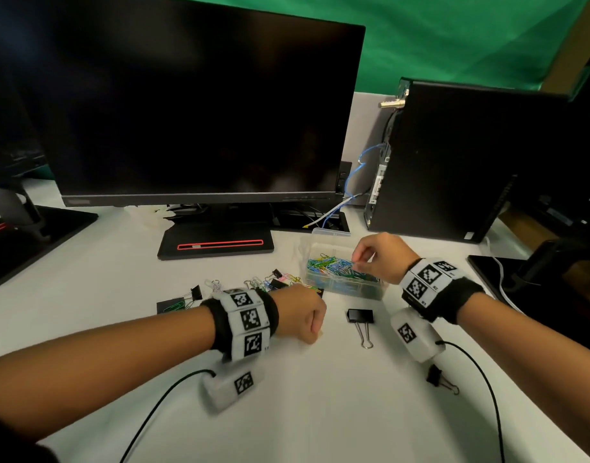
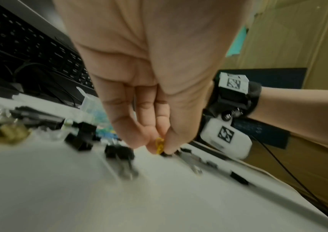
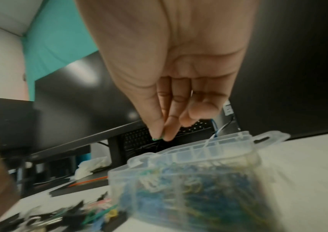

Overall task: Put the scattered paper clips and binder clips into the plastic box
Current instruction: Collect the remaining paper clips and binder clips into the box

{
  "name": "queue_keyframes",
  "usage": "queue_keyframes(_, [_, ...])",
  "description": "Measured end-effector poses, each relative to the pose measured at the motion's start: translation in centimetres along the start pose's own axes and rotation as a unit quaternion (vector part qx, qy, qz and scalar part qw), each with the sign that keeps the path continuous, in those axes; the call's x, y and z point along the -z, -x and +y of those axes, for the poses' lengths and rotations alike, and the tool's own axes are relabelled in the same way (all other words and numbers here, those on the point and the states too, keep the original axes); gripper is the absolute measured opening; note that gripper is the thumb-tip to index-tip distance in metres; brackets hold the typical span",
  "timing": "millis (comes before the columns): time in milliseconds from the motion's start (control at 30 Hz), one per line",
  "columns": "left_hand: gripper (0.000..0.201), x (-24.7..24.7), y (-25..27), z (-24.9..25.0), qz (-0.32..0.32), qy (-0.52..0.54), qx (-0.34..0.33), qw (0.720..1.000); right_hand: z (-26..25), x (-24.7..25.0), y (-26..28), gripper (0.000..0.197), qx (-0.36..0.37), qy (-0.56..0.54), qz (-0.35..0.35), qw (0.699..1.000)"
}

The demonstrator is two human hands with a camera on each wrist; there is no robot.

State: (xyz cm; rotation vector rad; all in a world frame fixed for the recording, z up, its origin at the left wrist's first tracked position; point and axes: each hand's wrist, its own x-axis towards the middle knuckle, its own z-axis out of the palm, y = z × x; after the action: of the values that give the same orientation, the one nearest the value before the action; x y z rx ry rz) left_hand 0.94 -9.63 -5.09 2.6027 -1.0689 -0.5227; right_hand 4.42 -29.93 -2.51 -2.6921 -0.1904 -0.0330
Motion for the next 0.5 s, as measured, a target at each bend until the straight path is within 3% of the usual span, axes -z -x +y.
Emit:
queue_keyframes(100, [0.009, 2.1, -2.3, -0.6, 0.061, 0.039, 0.029, 0.997, 1.1, -0.3, -1.2, 0.007, -0.046, 0.026, 0.006, 0.999])
queue_keyframes(233, [0.022, 4.6, -5.3, -1.2, 0.131, 0.039, 0.048, 0.989, 2.2, -1.1, -1.2, 0.014, -0.052, 0.062, -0.022, 0.997])
queue_keyframes(500, [0.012, 4.7, -8.1, -1.7, 0.136, 0.100, 0.104, 0.980, 1.7, -1.6, -0.2, 0.015, -0.013, 0.062, -0.023, 0.998])
